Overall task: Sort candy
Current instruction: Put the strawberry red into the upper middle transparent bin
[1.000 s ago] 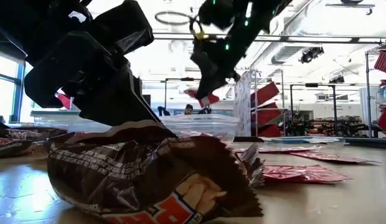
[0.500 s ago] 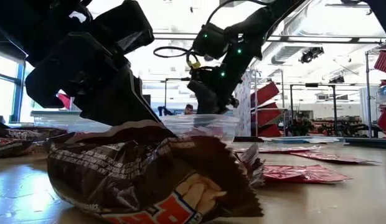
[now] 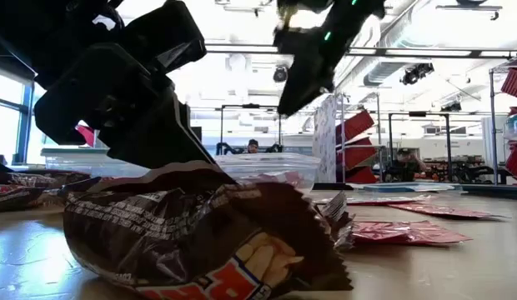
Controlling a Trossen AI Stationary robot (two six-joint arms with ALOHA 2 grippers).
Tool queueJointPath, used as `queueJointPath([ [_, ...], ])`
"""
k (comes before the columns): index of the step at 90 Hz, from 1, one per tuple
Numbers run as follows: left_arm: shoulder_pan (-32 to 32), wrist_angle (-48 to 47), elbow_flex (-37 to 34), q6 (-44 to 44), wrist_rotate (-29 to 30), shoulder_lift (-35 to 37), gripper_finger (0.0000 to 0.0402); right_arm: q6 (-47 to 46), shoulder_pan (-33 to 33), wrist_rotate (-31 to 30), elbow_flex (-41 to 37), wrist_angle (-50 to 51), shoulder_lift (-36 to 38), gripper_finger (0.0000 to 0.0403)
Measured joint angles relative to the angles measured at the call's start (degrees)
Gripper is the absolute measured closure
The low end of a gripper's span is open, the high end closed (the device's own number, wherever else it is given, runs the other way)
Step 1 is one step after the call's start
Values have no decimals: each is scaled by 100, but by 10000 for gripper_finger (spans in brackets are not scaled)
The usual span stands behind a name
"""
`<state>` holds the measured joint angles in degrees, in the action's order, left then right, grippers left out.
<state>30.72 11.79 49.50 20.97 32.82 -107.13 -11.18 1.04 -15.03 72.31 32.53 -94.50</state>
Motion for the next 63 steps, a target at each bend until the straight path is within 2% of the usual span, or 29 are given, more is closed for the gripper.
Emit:
queueJointPath([
  [11,2,4,-2,26,0,0,275,-263,-599,-5,0,386,30,267],
  [22,2,9,-2,101,0,0,275,-759,-1163,-290,0,869,-166,267],
  [36,2,20,-4,142,0,0,275,-1490,-1603,-367,-7,1253,-374,262],
  [49,2,28,-5,145,82,0,275,-1733,-1831,-615,-7,1307,-590,228],
  [63,0,31,-4,156,87,0,275,-1463,-1884,-1104,-13,1265,-956,186],
])
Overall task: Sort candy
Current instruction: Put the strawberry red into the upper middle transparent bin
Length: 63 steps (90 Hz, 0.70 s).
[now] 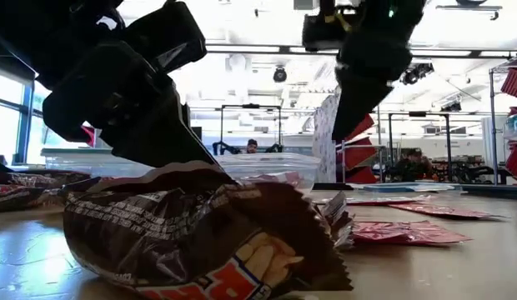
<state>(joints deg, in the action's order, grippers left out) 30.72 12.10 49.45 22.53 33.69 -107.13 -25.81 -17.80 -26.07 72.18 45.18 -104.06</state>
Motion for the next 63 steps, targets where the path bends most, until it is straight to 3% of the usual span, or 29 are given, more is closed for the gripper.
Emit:
queueJointPath([
  [24,0,-31,-1,52,-6,-2,275,-142,499,419,-1298,-995,64,189],
  [63,-4,-13,0,36,11,-2,275,-511,625,966,-3320,-4567,429,199],
])
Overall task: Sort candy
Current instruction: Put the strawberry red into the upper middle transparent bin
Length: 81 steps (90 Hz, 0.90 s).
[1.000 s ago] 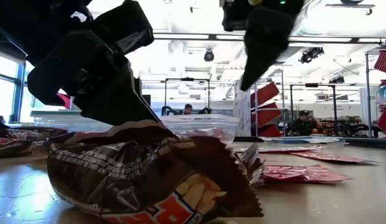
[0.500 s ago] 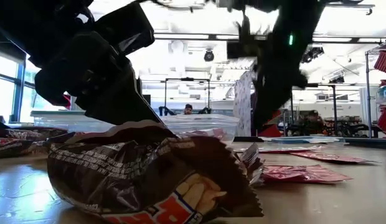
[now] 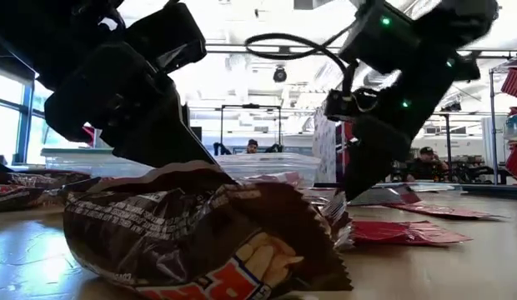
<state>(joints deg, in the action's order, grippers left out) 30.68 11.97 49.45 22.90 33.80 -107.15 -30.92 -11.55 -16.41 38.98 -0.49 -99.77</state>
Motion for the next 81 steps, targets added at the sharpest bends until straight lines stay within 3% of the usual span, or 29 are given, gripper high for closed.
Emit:
queueJointPath([
  [24,0,-2,0,2,15,0,275,-361,-33,-57,-342,-583,11,211],
  [62,0,-4,0,2,32,0,275,117,31,437,274,-253,-60,386],
  [81,0,-4,0,2,48,0,275,593,181,421,1044,85,-90,399],
])
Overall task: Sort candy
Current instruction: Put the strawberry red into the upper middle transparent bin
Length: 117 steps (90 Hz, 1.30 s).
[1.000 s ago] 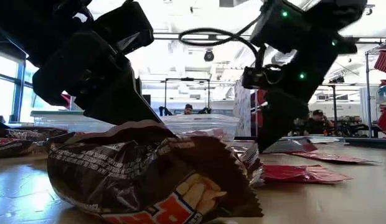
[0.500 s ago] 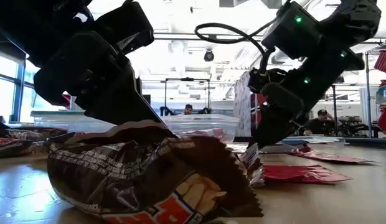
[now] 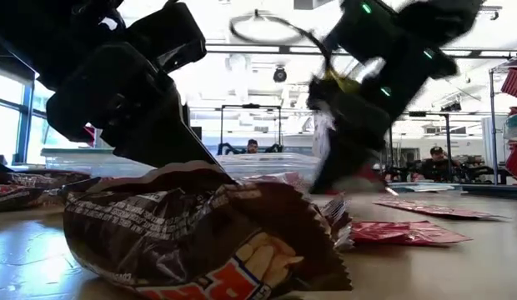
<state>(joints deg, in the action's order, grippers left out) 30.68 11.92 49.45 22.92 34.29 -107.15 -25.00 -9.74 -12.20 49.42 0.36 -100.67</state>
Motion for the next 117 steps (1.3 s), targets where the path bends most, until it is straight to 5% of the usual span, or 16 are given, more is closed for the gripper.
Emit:
queueJointPath([
  [17,0,0,0,2,8,0,275,112,449,-679,1044,516,14,402],
  [38,0,0,0,5,7,0,275,-1611,1499,-1504,1442,600,29,403],
  [63,-1,-2,2,-2,11,0,275,-2518,2070,-989,1452,7,-485,376],
  [93,0,-8,4,0,37,0,275,-2552,2188,-824,1452,-100,-723,280],
  [117,0,-9,4,24,50,0,275,-1521,2154,432,1457,204,-164,246],
])
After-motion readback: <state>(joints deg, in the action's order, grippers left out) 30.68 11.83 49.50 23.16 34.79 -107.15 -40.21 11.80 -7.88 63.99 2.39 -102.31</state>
